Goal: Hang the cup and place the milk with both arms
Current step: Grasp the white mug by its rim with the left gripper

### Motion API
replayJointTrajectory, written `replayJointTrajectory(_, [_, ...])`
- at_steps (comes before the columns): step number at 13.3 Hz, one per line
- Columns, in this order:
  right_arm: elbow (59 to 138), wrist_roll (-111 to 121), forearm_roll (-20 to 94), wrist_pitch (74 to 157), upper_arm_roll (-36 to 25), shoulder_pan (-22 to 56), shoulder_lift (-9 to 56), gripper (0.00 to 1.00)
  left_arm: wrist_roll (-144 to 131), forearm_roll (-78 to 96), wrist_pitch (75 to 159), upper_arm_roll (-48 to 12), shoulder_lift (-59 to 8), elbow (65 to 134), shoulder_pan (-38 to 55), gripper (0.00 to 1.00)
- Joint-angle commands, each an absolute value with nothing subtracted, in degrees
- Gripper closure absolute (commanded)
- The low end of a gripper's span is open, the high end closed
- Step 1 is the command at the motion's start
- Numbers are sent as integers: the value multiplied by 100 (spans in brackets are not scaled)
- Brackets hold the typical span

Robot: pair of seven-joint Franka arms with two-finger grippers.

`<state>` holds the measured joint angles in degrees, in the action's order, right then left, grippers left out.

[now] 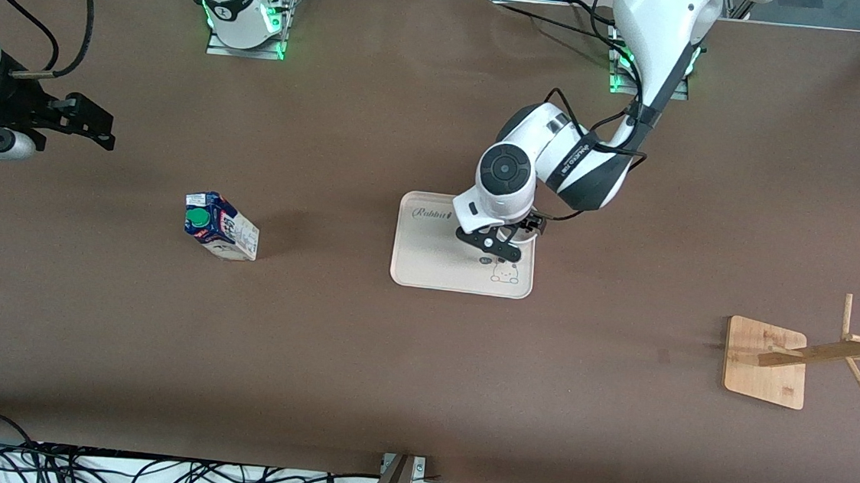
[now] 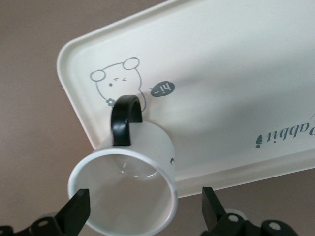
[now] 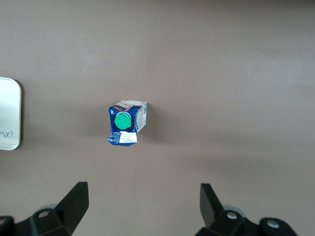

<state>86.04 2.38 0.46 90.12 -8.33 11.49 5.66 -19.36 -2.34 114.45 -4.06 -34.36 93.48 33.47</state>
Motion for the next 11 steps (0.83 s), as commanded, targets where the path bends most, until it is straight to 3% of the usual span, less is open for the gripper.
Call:
replayJointTrajectory(1, [8709,334,18,8921,-870,1142,405,0,-2065,-360,11654,-352,-3472,9474,3437,16])
replayJointTrajectory(3, [8946,334,9,9008,-870,1143,229,0,-2074,-360,11654,-352,-3524,9475,3454,59])
replayJointTrajectory(5, [9184,334,-9,9105,-844,1151,54,0,-2092,-360,11654,-352,-3568,9475,3498,89])
replayJointTrajectory(6, [9219,334,-9,9123,-818,1169,35,0,-2153,-360,11654,-352,-3586,9475,3498,98])
replayJointTrajectory(11, [9237,334,-9,9193,-651,914,35,0,-2180,-343,11611,-360,-3516,9378,3507,100])
